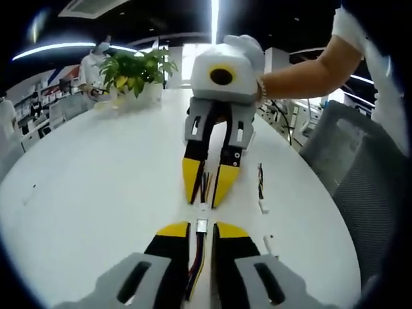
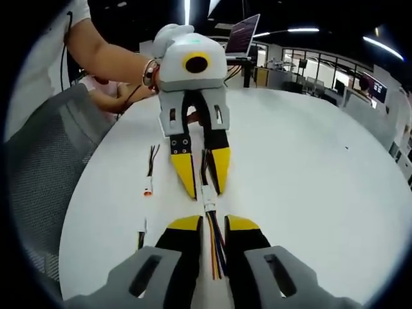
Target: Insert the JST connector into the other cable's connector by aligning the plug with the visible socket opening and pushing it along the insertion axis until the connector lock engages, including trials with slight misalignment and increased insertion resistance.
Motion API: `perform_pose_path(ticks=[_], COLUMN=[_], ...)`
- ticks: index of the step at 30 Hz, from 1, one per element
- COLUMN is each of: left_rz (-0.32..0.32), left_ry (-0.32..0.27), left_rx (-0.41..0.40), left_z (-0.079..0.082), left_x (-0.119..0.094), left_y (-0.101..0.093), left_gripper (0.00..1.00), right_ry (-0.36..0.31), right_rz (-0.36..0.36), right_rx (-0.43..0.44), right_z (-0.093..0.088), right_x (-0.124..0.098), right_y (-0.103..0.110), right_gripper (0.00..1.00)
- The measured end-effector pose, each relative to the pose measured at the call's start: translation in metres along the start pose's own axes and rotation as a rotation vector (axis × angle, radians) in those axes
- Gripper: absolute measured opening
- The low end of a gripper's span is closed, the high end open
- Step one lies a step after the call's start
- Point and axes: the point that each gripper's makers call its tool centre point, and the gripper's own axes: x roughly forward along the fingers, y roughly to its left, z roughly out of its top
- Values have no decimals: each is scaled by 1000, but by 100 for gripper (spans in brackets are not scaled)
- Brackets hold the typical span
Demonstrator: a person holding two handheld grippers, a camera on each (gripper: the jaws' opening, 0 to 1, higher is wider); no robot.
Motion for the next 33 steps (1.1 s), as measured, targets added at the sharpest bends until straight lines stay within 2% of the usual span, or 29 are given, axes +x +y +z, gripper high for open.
perform_pose_path(ticks=[8,16,21,27,33], left_rz=[61,96,107,130,122], left_ry=[-50,-78,-85,-82,-83], left_rx=[-13,-19,-10,3,-8], left_z=[15,26,30,32,30], left_x=[-19,-35,-40,-45,-48], left_y=[10,8,-1,-11,-27], left_gripper=[10,10,11,19,27], right_ry=[-24,-52,-72,-76,-78], right_rz=[-30,-61,-77,-76,-78], right_rx=[7,0,-10,-23,-24], right_z=[10,23,32,38,39], right_x=[-10,-20,-26,-30,-35], right_y=[-4,0,5,20,31], right_gripper=[14,15,16,16,17])
